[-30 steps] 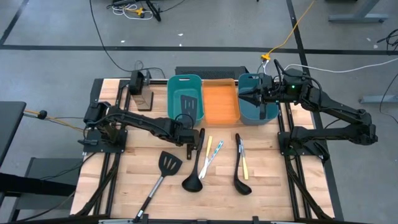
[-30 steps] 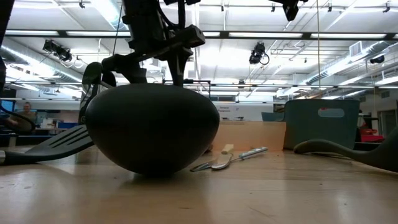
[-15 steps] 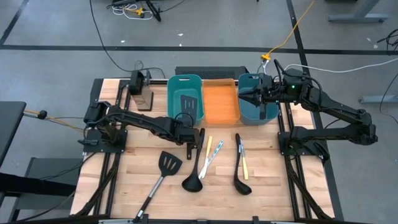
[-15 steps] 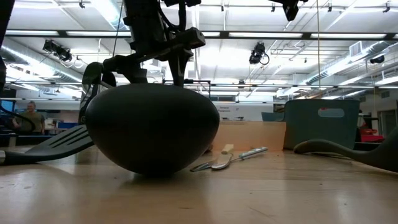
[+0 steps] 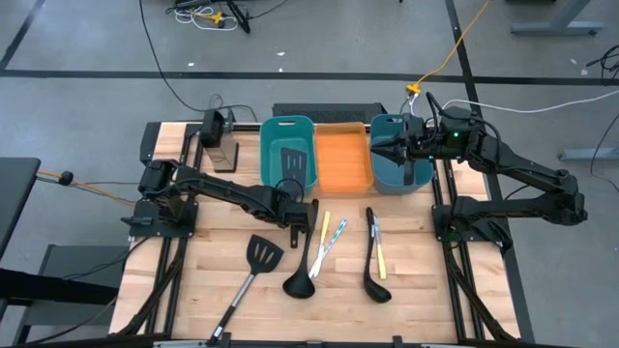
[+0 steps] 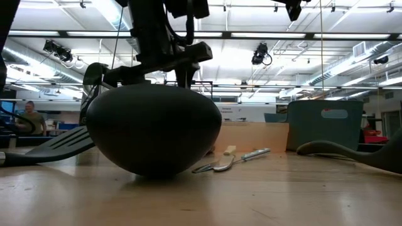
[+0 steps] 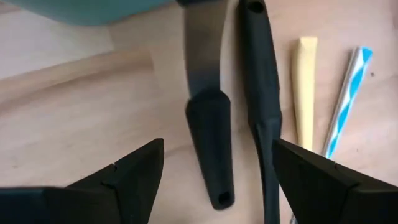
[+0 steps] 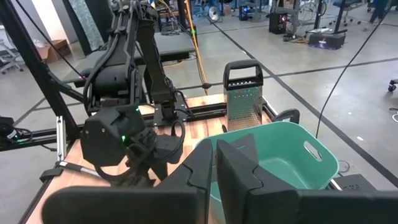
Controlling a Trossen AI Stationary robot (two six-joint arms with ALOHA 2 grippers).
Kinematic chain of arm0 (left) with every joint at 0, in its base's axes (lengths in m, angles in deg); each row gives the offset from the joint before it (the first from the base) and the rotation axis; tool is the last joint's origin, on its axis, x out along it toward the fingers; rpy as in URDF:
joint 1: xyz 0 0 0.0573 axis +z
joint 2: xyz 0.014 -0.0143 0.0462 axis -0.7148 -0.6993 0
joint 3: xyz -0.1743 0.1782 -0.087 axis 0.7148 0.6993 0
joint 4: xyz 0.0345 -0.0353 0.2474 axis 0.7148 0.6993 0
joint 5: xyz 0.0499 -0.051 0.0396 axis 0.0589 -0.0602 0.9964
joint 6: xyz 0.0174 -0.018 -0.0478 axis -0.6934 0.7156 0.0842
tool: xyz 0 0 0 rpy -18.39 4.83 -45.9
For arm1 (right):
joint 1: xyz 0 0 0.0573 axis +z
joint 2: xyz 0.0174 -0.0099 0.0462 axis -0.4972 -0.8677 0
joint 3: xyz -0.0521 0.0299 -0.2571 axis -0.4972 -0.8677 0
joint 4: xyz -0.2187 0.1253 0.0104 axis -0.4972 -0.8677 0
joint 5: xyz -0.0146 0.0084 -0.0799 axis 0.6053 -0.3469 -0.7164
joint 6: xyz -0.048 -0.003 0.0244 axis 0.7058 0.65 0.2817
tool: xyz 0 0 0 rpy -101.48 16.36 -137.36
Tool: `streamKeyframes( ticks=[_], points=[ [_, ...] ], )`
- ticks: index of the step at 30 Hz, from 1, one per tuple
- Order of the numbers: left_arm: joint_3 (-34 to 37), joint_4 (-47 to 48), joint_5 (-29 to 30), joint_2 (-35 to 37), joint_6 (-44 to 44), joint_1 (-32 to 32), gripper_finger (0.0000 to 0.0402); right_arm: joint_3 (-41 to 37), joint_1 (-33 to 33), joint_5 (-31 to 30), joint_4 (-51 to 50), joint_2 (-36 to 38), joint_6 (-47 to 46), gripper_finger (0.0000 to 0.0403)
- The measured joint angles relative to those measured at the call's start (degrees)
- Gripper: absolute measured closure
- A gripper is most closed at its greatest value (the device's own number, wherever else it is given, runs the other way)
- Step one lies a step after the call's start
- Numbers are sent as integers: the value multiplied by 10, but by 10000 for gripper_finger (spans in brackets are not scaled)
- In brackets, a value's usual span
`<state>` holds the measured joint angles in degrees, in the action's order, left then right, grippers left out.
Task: Pick & Place Kitchen Items
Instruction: Put the top black spatula into the green bin
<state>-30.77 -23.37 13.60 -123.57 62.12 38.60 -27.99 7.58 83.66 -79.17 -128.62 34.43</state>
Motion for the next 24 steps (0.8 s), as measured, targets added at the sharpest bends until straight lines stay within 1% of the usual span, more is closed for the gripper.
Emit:
streamKeyframes(
  ticks=[5, 8, 11, 13, 15, 17, 19, 24],
  points=[
    [0, 10, 12, -5, 9, 3, 100, 0, 0, 0, 0, 0, 0, 376],
    [1, -2, 0, -22, 11, 3, 100, 0, 0, 0, 0, 0, -1, 376],
    [0, -34, -15, -38, 16, 3, 100, 0, 0, 0, 0, 0, -1, 376],
    [0, -31, -11, -39, 19, 3, 100, 0, 0, 0, 0, 0, -1, 376],
    [-1, -48, -6, -47, 28, 3, 100, 0, 0, 0, 0, 0, -1, 376],
    [1, -28, -9, -48, 24, 6, 100, 0, 0, 0, 0, 0, -1, 376],
    [0, -42, -10, -48, 21, 7, 100, 0, 0, 0, -1, 0, -1, 376],
    [1, -36, -9, -57, 21, 9, 106, 0, 0, 0, -1, 0, -1, 376]
  ],
)
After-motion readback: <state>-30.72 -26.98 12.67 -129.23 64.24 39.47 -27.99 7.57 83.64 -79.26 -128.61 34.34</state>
